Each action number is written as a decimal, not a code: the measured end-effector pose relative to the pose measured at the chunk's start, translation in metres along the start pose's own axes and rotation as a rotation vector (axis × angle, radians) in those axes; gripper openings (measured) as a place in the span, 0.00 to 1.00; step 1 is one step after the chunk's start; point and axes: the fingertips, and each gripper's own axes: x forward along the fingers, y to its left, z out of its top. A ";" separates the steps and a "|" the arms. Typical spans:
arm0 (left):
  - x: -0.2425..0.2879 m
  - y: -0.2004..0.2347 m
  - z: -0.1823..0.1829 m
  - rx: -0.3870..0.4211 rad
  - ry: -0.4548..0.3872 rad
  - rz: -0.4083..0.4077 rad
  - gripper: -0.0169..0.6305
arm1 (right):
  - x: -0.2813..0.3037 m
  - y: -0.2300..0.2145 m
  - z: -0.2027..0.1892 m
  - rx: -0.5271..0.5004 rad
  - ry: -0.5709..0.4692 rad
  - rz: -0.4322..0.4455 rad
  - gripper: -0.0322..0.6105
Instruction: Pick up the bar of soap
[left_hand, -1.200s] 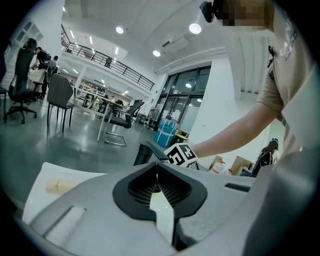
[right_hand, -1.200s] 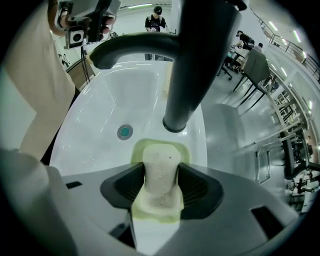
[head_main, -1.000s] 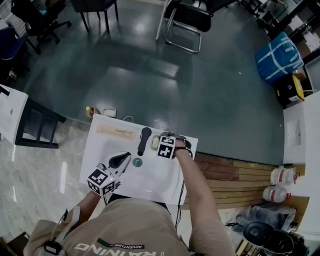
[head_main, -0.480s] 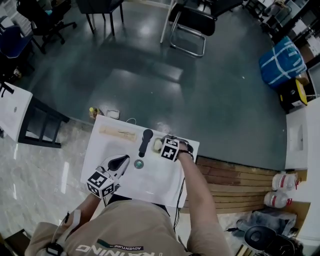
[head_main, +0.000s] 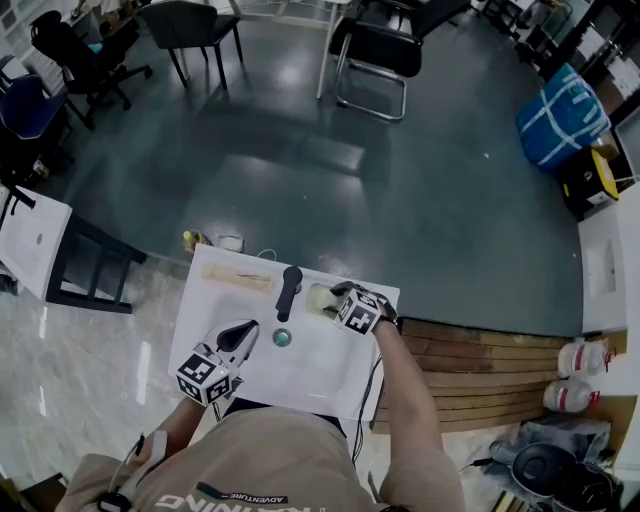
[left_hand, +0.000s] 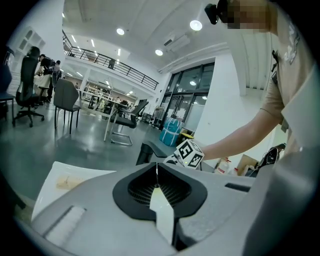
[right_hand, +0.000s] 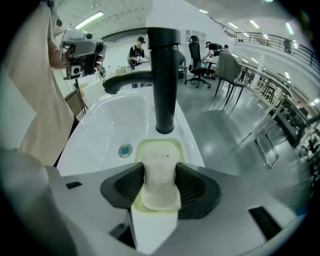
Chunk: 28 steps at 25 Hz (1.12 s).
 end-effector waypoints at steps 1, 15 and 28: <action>0.000 -0.001 0.000 0.001 0.003 -0.001 0.01 | -0.004 0.000 -0.001 0.021 -0.034 -0.012 0.35; 0.000 -0.010 0.005 0.024 0.002 0.001 0.01 | -0.076 -0.001 0.011 0.358 -0.586 -0.197 0.33; -0.014 -0.021 0.019 0.058 -0.035 0.010 0.01 | -0.237 0.040 0.097 0.419 -1.203 -0.300 0.33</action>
